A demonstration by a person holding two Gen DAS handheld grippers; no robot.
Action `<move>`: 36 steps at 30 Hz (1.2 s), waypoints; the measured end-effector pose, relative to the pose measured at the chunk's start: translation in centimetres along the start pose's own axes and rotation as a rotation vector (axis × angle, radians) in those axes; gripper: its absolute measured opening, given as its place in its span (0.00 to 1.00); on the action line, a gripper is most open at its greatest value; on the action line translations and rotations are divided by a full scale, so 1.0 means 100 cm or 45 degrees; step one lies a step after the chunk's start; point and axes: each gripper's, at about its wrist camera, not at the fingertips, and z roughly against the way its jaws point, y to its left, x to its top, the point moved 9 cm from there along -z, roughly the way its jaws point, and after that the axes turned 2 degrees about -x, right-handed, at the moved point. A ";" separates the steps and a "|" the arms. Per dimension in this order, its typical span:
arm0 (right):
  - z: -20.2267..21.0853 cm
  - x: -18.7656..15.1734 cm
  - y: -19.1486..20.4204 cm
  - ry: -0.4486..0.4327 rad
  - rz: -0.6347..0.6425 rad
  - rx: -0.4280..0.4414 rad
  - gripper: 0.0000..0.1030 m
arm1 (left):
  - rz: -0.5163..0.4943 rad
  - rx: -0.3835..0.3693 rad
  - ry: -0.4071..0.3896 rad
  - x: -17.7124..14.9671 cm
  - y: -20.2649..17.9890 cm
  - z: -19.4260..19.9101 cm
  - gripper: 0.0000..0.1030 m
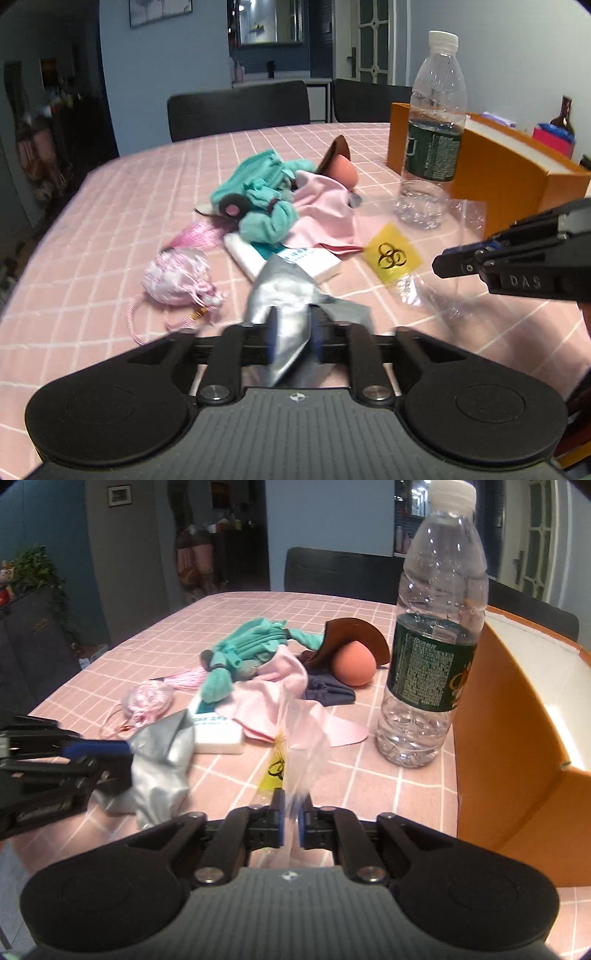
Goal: Organize soft objects
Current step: 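Close the left tool on the silver pouch while the right tool closes on the clear bag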
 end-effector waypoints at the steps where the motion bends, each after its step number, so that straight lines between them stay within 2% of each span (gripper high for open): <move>1: -0.003 0.002 0.000 0.002 0.003 -0.006 0.30 | -0.017 0.012 -0.016 0.001 0.000 0.001 0.54; 2: -0.007 0.004 -0.002 -0.002 0.007 -0.027 0.52 | -0.033 0.019 -0.033 0.002 0.001 0.003 0.58; 4: -0.015 0.010 -0.004 -0.021 0.023 -0.072 0.65 | -0.051 0.020 -0.037 0.005 0.001 0.004 0.67; 6: -0.024 0.015 -0.003 -0.009 0.045 -0.083 0.66 | -0.041 0.015 -0.010 0.005 0.001 0.001 0.74; 12: -0.053 0.020 0.003 0.081 0.094 -0.106 0.66 | 0.032 -0.068 0.075 -0.001 -0.003 -0.019 0.72; 15: -0.057 0.017 0.009 0.103 0.152 -0.115 0.57 | 0.024 -0.077 0.096 -0.004 -0.008 -0.022 0.65; 16: -0.058 0.015 0.010 0.112 0.163 -0.115 0.50 | 0.023 -0.071 0.105 -0.005 -0.009 -0.024 0.59; 18: -0.057 0.015 0.010 0.108 0.159 -0.103 0.45 | 0.029 -0.064 0.130 -0.006 -0.009 -0.027 0.47; 19: -0.056 0.015 0.011 0.110 0.155 -0.090 0.35 | 0.037 -0.062 0.138 -0.007 -0.008 -0.029 0.39; 20: -0.055 0.014 0.011 0.113 0.151 -0.074 0.25 | 0.044 -0.065 0.142 -0.007 -0.008 -0.029 0.35; 21: -0.054 0.014 0.012 0.118 0.145 -0.064 0.22 | 0.050 -0.066 0.142 -0.007 -0.008 -0.029 0.30; 22: -0.053 0.013 0.013 0.120 0.143 -0.057 0.14 | 0.054 -0.064 0.141 -0.007 -0.008 -0.028 0.26; 23: -0.052 0.012 0.013 0.121 0.142 -0.048 0.07 | 0.056 -0.063 0.139 -0.006 -0.008 -0.027 0.17; 25: -0.051 0.010 0.012 0.116 0.134 -0.049 0.02 | 0.065 -0.061 0.135 -0.006 -0.009 -0.026 0.06; 27: -0.049 0.010 0.011 0.114 0.112 -0.039 0.00 | 0.066 -0.049 0.121 -0.004 -0.009 -0.023 0.03; 36: -0.007 0.018 0.011 0.017 0.067 0.005 0.00 | 0.054 -0.050 0.011 0.019 -0.013 0.013 0.02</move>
